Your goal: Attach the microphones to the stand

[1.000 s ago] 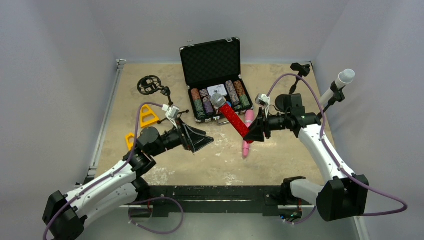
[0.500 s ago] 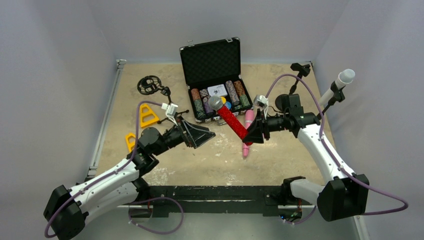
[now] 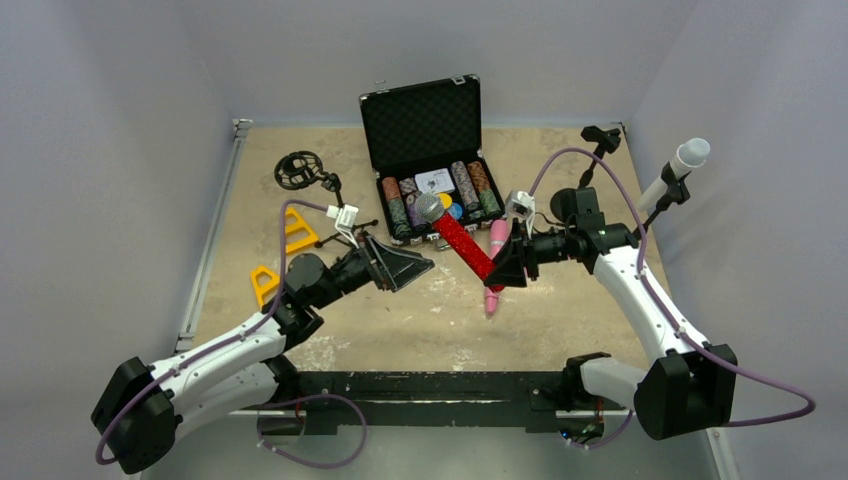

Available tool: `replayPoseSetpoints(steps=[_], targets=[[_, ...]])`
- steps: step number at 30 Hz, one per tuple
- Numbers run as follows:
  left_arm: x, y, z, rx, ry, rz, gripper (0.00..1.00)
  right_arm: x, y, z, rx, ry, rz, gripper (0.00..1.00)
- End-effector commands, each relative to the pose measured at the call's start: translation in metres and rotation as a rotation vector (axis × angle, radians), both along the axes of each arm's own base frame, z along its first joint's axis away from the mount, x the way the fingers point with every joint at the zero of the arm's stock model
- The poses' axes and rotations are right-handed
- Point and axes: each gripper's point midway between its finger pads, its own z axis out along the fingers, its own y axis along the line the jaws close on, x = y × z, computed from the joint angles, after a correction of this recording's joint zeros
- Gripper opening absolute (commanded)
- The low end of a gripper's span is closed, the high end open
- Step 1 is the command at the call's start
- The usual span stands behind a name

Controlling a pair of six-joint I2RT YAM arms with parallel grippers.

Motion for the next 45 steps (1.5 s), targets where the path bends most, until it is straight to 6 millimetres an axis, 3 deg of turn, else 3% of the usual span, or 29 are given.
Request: replayPoseSetpoints(steps=[1, 6, 14, 27, 31, 34, 35, 36, 38, 39, 42, 45], targets=[[0.004, -0.008, 0.026, -0.071, -0.052, 0.01, 0.99, 0.001, 0.007, 0.023, 0.061, -0.061, 0.051, 0.0], [0.014, -0.017, 0.026, -0.078, -0.037, 0.051, 0.99, 0.0, 0.007, 0.024, 0.063, -0.061, 0.055, 0.0], [0.022, -0.024, 0.06, -0.159, -0.107, 0.065, 0.97, 0.0, 0.009, 0.024, 0.063, -0.058, 0.062, 0.0], [0.045, -0.059, 0.064, -0.156, -0.128, 0.074, 0.74, -0.01, 0.012, 0.028, 0.09, -0.054, 0.106, 0.0], [0.043, -0.06, 0.068, -0.153, -0.148, 0.064, 0.53, -0.01, 0.012, 0.027, 0.086, -0.052, 0.105, 0.0], [0.039, -0.06, 0.069, -0.143, -0.172, 0.047, 0.2, -0.009, 0.012, 0.026, 0.084, -0.044, 0.105, 0.0], [0.036, -0.06, 0.069, -0.132, -0.183, 0.038, 0.04, -0.009, 0.012, 0.026, 0.084, -0.045, 0.11, 0.16], [0.034, -0.059, 0.069, -0.117, -0.19, 0.032, 0.0, -0.011, 0.012, 0.027, 0.085, -0.044, 0.118, 0.33], [0.027, -0.053, 0.064, -0.06, -0.215, 0.023, 0.0, -0.015, 0.011, 0.028, 0.088, -0.064, 0.15, 0.7], [0.025, -0.049, 0.061, -0.021, -0.229, 0.027, 0.0, -0.018, 0.01, 0.029, 0.089, -0.074, 0.164, 0.81], [0.019, -0.02, 0.051, 0.145, -0.273, 0.061, 0.0, -0.02, 0.007, 0.03, 0.069, -0.135, 0.19, 0.87], [0.02, 0.031, 0.05, 0.353, -0.305, 0.168, 0.0, -0.017, 0.0, 0.03, 0.026, -0.184, 0.164, 0.9]])
